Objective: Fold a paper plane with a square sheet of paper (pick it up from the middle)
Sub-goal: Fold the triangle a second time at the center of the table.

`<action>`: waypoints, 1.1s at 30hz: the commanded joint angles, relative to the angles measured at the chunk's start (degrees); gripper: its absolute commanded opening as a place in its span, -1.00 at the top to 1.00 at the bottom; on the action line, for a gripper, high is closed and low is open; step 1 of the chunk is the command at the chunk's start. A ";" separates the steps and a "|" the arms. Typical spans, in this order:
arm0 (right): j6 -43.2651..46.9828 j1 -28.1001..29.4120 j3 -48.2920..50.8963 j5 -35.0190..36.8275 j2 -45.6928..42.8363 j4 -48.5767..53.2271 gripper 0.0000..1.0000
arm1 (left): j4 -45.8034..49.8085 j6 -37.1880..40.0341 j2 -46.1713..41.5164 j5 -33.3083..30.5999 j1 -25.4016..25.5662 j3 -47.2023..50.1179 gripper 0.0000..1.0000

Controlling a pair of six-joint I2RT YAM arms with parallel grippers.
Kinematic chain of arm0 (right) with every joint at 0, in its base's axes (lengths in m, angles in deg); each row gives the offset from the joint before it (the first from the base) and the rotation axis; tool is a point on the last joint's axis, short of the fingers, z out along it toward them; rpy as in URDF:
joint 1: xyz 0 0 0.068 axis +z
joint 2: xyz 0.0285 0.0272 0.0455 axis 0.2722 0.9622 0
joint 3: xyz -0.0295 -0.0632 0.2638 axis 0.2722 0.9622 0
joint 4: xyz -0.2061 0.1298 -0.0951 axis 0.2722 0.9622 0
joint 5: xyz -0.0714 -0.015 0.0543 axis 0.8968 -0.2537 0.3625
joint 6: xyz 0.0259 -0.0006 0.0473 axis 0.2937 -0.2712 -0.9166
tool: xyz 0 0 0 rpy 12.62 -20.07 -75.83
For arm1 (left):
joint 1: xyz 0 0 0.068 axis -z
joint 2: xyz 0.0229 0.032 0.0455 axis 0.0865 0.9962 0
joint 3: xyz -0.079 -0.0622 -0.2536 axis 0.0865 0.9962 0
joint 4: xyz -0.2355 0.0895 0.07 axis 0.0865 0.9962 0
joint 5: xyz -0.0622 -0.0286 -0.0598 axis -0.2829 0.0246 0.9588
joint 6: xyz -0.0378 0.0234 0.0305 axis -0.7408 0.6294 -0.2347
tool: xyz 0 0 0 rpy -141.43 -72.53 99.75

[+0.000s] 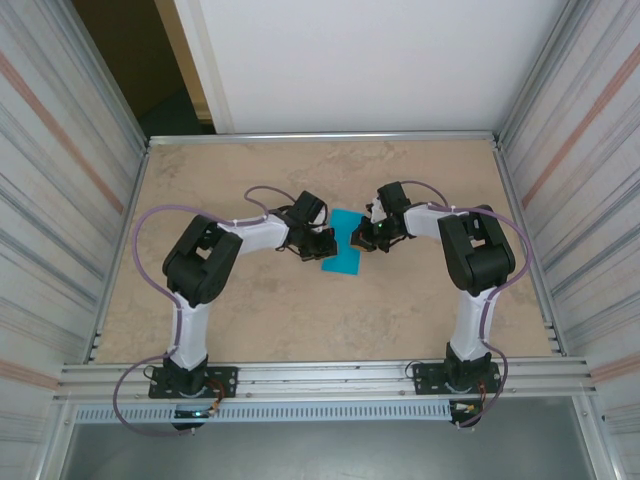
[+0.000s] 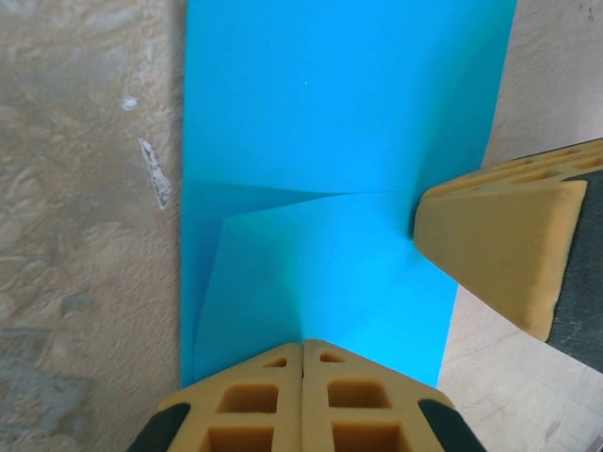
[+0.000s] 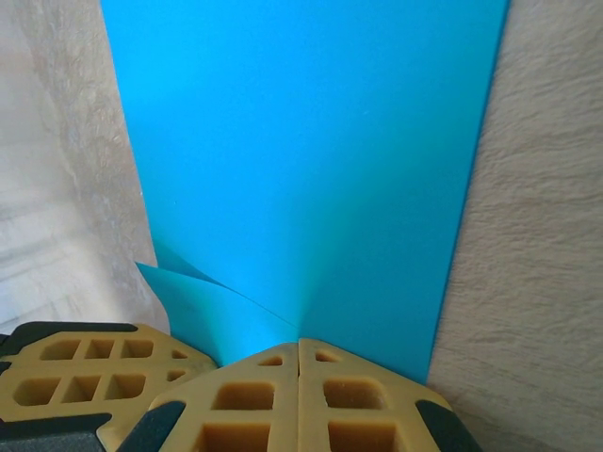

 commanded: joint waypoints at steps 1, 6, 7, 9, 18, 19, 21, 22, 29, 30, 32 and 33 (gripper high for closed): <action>1.24 -2.97 0.13 5.27 1.91 0.96 0.88 | 6.69 1.00 1.12 -2.48 -0.14 1.74 1.00; 0.22 -6.05 -1.01 7.31 1.06 0.70 0.83 | 6.31 0.83 0.86 -1.98 -0.28 2.44 1.00; 0.13 -6.36 -1.40 7.43 0.77 1.04 0.82 | 6.23 1.03 0.73 -1.81 -0.28 2.33 1.00; -0.25 -6.31 -2.13 5.99 -0.66 1.69 0.80 | 5.83 1.49 0.24 -0.85 -0.30 1.47 1.00; -7.13 -2.65 3.36 8.49 -11.52 0.32 0.34 | -0.09 -0.33 -6.48 1.12 -0.29 -1.16 0.75; -8.42 -2.29 4.65 8.40 -12.60 -0.38 0.26 | -0.42 -0.33 -7.03 0.52 -0.36 -1.01 0.67; -11.06 -1.55 7.11 8.02 -14.42 -1.81 0.17 | -0.57 -0.03 -7.51 -0.34 -0.58 -0.78 0.65; -12.87 -1.24 8.52 7.65 -15.21 -3.04 0.13 | -0.42 0.30 -7.29 -0.36 -0.79 -0.98 0.64; -21.15 2.10 12.03 4.19 -15.77 -10.02 0.06 | -1.38 -0.01 -4.55 1.21 -2.56 -2.47 0.61; -21.58 2.34 12.28 4.36 -15.50 -10.54 0.06 | -1.35 0.18 -3.84 1.52 -2.59 -3.08 0.61; -23.05 2.44 12.90 4.01 -14.83 -11.94 0.08 | -1.01 0.02 -2.68 1.70 -2.57 -4.11 0.61; -23.67 2.45 13.27 3.62 -14.56 -12.68 0.07 | -1.25 -0.06 -2.20 1.81 -2.62 -4.24 0.61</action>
